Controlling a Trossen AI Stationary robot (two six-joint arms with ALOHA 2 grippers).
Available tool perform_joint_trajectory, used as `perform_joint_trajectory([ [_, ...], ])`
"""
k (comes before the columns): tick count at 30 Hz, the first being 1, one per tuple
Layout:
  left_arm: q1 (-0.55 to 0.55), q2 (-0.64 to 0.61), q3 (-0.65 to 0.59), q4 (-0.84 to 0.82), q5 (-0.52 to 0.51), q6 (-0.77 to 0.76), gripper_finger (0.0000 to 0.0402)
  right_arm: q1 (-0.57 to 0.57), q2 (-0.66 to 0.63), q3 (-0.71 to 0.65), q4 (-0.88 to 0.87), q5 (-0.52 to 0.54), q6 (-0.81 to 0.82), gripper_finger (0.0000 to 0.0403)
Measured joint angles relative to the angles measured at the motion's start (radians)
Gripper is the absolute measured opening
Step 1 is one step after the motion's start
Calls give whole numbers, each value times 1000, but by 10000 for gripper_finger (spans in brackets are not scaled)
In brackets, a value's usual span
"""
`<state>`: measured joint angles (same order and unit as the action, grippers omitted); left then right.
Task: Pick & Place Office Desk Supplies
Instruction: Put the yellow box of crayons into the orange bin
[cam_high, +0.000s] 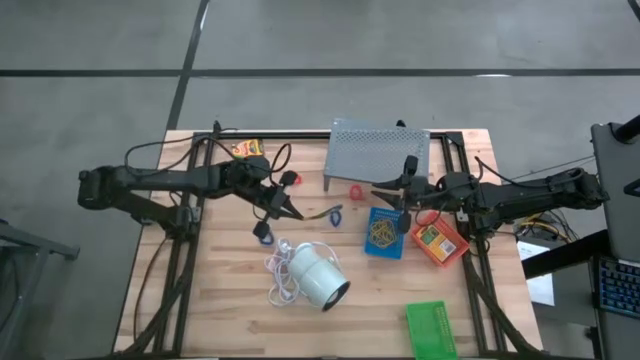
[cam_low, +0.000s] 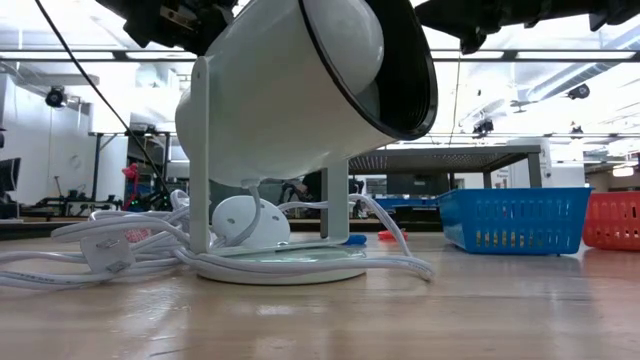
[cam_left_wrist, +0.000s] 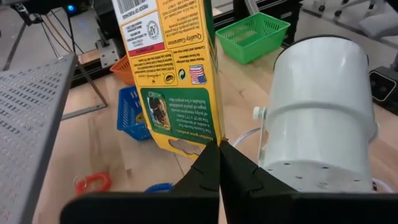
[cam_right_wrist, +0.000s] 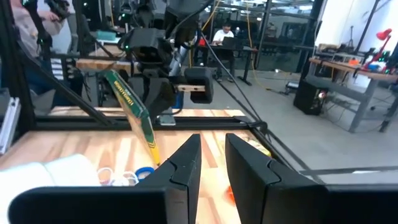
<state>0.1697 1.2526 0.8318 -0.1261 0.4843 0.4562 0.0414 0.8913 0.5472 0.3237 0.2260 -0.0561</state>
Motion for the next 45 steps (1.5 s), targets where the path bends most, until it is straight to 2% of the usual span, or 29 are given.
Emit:
perform_joint_trajectory([
  [7,2,0,0,2,3,16,1,0,0,0,6,0,-15,73],
  [12,2,0,0,-1,3,16,1,0,0,0,15,0,59,80],
  [24,2,0,-1,-1,3,16,1,0,15,0,51,-5,82,80],
  [27,2,0,-1,-1,3,16,1,0,67,0,112,-42,50,73],
  [34,2,0,-2,-5,3,16,1,0,220,0,226,-41,-54,63],
  [39,2,0,-16,-7,3,16,1,0,304,0,234,-43,-72,65],
  [45,2,0,-39,-6,3,17,1,0,375,0,352,-43,-216,66],
])
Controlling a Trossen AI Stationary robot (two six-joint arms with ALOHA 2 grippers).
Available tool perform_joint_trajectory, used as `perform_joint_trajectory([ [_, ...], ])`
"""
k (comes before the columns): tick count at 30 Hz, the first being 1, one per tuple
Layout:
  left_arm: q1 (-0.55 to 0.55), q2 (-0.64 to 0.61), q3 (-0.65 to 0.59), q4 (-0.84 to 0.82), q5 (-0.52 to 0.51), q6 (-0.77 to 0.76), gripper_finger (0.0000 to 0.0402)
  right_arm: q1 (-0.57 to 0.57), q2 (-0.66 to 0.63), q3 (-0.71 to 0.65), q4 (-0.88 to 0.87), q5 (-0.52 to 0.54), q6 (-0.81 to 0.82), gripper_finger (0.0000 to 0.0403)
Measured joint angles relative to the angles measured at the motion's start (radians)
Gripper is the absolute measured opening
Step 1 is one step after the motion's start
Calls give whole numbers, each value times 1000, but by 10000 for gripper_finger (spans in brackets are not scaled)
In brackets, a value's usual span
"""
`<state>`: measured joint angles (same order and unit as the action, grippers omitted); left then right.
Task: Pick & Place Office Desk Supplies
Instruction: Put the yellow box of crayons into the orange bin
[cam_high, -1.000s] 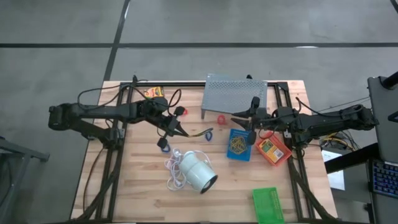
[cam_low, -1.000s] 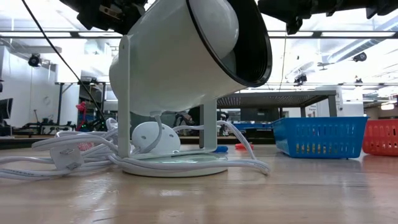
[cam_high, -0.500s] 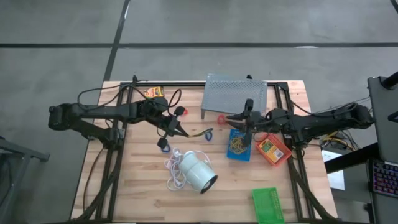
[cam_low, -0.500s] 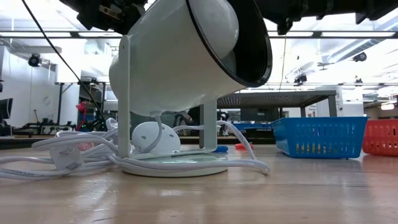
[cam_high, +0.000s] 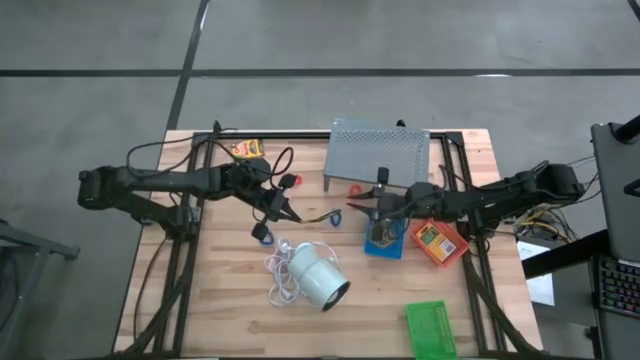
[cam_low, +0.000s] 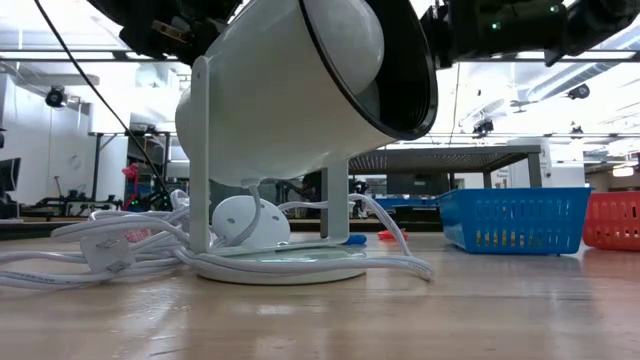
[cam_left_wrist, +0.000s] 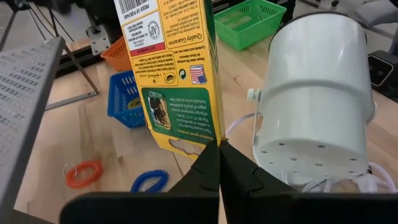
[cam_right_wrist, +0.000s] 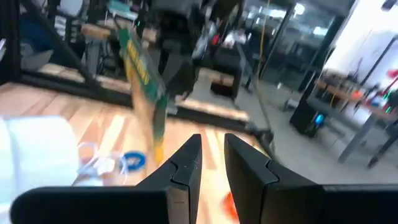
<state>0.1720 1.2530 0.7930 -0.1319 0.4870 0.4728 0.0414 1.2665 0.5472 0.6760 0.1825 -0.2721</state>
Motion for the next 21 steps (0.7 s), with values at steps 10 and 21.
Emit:
perform_joint_trajectory([
  [10,0,0,-2,30,0,3,1,0,114,102,62,0,-81,70],
  [21,1,0,-2,27,0,0,1,12,103,280,-303,3,-222,70],
])
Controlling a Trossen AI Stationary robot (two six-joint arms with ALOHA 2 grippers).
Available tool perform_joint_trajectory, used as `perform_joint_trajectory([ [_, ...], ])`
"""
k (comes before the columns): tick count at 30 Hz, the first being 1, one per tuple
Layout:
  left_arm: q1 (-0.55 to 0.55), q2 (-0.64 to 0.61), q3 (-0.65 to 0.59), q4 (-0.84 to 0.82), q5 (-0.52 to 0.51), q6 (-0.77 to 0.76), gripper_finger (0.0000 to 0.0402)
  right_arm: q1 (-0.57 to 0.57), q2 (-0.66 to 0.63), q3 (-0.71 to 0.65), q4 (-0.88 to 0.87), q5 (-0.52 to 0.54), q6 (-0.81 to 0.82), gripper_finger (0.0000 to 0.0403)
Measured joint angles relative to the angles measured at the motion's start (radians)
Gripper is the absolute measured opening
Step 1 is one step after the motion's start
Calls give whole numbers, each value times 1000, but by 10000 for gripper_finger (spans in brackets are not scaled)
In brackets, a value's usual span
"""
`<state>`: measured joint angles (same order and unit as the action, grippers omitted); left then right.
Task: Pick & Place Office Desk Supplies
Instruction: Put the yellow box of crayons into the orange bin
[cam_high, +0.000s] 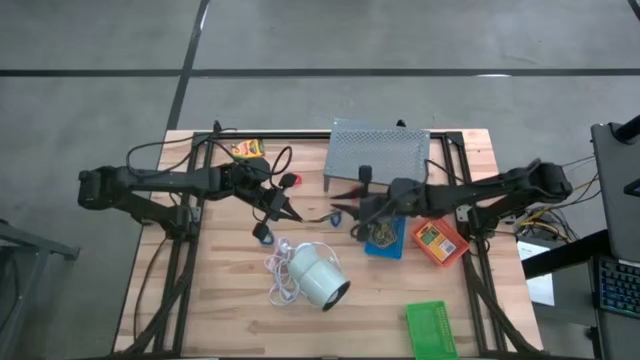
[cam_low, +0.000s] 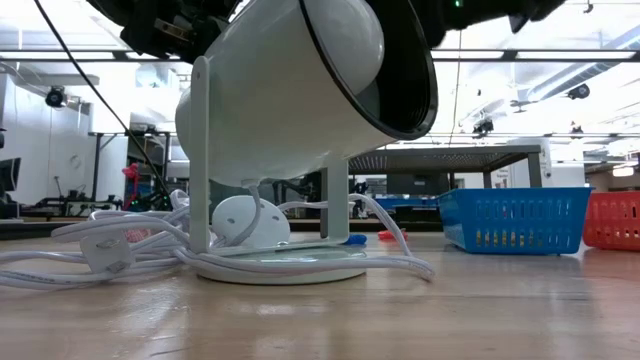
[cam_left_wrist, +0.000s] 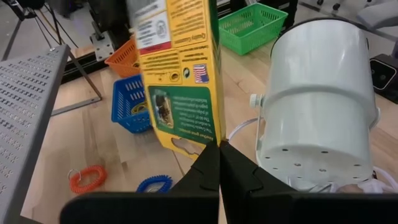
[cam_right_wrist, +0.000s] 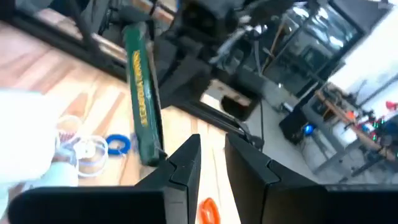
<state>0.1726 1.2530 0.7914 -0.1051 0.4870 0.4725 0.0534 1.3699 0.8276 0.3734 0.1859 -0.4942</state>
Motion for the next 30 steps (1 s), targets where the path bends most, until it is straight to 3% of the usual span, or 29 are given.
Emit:
perform_joint_trajectory([
  [5,0,0,0,0,0,-1,1,-2,-56,38,-75,56,168,69],
  [12,0,0,0,2,0,-1,1,-1,-139,29,-86,53,245,79],
  [19,0,0,0,8,0,0,1,-1,-140,29,-73,49,368,76],
  [27,0,0,0,8,0,0,1,-1,-127,29,-79,49,412,72],
  [30,0,0,0,8,0,0,1,-1,-125,29,-82,49,347,82],
])
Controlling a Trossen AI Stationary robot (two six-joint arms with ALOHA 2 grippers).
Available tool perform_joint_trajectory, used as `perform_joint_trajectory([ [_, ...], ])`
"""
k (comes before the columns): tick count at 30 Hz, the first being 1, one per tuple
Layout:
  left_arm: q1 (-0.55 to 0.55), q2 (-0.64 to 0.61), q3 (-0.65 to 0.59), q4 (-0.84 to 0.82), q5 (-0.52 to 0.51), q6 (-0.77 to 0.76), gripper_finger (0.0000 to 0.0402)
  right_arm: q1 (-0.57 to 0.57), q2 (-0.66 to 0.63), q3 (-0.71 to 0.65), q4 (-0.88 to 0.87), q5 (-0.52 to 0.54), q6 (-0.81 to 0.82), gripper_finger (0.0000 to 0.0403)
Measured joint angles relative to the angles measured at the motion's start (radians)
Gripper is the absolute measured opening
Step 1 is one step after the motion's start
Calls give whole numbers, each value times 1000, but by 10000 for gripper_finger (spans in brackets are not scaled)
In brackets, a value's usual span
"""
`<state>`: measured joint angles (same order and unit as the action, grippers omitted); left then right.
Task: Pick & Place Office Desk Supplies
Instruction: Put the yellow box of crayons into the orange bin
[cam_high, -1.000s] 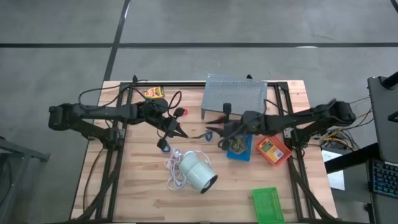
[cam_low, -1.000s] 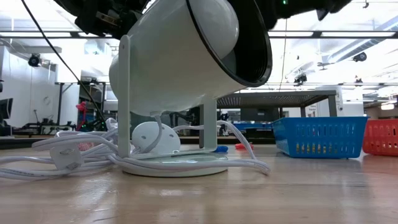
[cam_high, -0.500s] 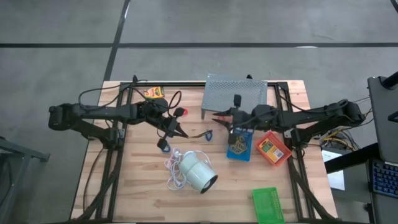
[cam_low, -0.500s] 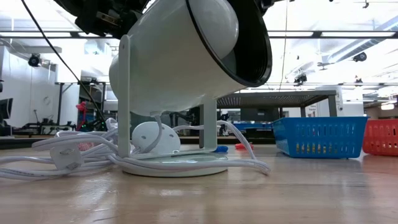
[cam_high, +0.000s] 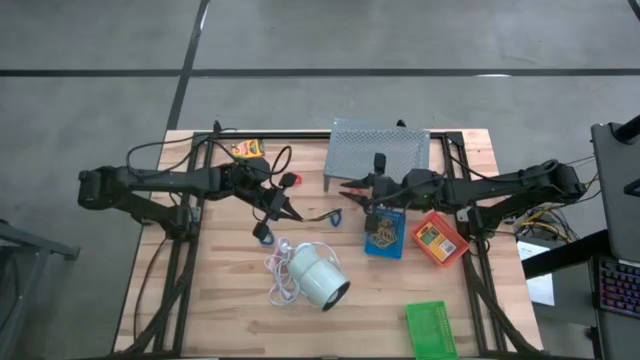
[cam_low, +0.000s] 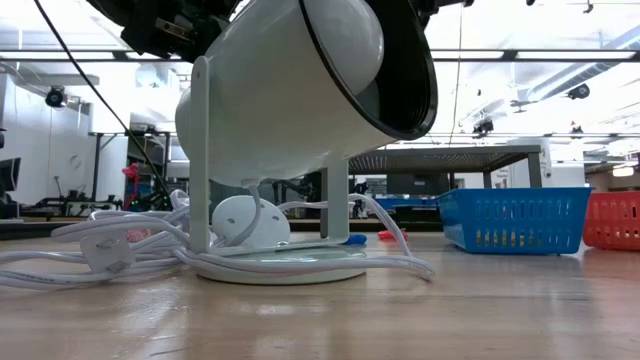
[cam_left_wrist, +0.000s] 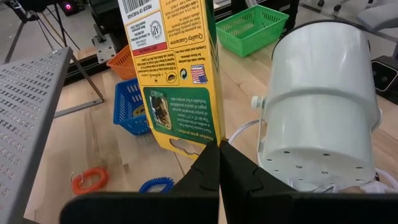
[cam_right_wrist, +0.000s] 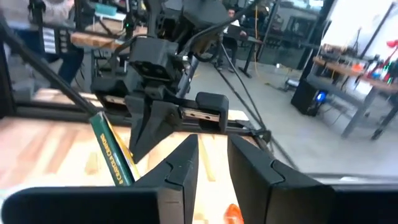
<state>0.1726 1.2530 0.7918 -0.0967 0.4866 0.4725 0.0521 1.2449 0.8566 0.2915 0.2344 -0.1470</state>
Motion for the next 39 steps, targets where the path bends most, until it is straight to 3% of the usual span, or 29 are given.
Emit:
perform_joint_trajectory([
  [11,0,0,0,0,0,0,1,7,2,0,3,0,-61,156],
  [16,0,0,1,0,0,1,1,9,2,0,-20,-17,59,182],
  [24,0,0,1,0,0,3,1,10,1,0,-76,-274,7,176],
  [32,0,0,1,0,0,3,1,11,4,0,-78,-252,-66,175],
  [39,0,0,1,0,0,14,1,11,83,0,-68,-249,-99,176],
])
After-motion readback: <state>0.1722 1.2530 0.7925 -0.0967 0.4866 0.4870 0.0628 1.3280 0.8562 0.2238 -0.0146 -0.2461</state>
